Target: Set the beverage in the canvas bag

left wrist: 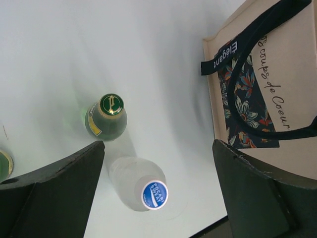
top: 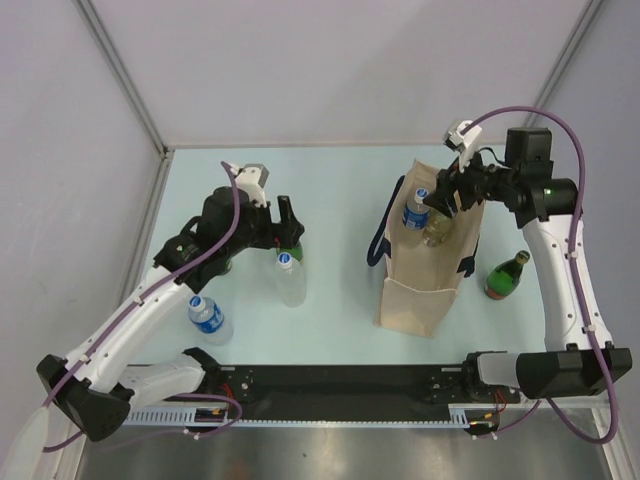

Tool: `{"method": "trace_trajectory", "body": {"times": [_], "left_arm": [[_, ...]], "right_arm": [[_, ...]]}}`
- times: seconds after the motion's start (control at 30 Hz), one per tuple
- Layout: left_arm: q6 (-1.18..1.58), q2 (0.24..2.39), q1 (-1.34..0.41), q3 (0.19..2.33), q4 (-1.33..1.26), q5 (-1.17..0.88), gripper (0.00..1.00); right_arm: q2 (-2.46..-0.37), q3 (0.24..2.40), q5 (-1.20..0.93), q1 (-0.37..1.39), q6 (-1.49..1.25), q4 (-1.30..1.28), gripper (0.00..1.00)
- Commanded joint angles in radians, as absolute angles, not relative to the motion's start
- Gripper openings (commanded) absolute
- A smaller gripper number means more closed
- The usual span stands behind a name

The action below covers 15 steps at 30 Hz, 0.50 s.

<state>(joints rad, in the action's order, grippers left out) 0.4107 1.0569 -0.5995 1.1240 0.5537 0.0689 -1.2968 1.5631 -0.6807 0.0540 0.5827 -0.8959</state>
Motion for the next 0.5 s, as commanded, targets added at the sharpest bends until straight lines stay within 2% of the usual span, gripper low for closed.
{"method": "trace_trajectory", "body": {"times": [0.0,0.23,0.47], "left_arm": [[0.419,1.032,-0.592,1.17,0.595,0.071,0.95],[0.414,1.006,-0.592,1.151,0.632,0.06,0.95],[0.423,0.999,-0.592,1.152,0.607,0.069,0.96]], "right_arm": [[-1.259,1.58,-0.824,0.057,0.552,-0.894,0.65],[-1.235,1.563,-0.792,0.051,0.512,-0.871,0.65],[-1.177,1.572,-0.749,-0.113,0.393,-0.839,0.64]]}}
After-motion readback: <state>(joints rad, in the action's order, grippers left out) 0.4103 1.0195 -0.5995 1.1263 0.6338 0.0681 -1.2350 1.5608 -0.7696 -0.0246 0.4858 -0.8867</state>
